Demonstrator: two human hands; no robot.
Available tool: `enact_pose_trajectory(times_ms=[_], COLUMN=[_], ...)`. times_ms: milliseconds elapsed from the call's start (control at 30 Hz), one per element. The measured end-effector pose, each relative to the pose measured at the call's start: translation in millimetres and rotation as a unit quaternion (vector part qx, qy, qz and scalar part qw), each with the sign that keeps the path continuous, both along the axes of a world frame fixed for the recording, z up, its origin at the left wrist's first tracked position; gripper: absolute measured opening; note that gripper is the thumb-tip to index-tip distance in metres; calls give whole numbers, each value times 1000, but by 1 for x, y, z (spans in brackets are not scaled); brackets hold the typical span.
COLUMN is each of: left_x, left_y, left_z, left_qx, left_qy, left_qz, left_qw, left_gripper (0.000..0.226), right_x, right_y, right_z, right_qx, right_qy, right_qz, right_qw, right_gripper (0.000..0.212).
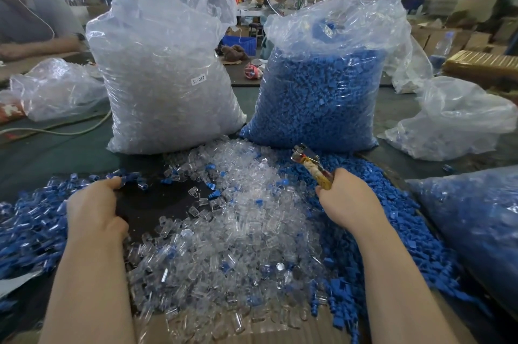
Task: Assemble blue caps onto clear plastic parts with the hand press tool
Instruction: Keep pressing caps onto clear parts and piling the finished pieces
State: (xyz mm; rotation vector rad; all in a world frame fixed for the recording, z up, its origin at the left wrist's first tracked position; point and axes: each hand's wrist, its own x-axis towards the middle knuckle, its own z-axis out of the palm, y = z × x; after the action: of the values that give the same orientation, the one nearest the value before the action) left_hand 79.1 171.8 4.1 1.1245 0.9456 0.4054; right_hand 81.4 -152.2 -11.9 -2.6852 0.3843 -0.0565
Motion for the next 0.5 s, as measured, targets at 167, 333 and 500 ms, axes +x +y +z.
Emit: enact_pose_trajectory(times_ms=[167, 333, 500], left_x=[1, 4, -1], left_y=[-3, 3, 7], left_z=[-4, -2, 1], left_qx=[259, 523, 527], left_qy=[6, 301, 379], left_qz=[-91, -317, -399], left_qw=[961, 731, 648], left_gripper=[30, 28, 35], right_x=[0, -2, -4], right_y=[1, 1, 0], right_z=[0, 2, 3], right_qx=[-8, -10, -8], right_qy=[8, 32, 51], right_qz=[-6, -24, -42], right_qw=[1000, 999, 998], right_gripper=[16, 15, 21])
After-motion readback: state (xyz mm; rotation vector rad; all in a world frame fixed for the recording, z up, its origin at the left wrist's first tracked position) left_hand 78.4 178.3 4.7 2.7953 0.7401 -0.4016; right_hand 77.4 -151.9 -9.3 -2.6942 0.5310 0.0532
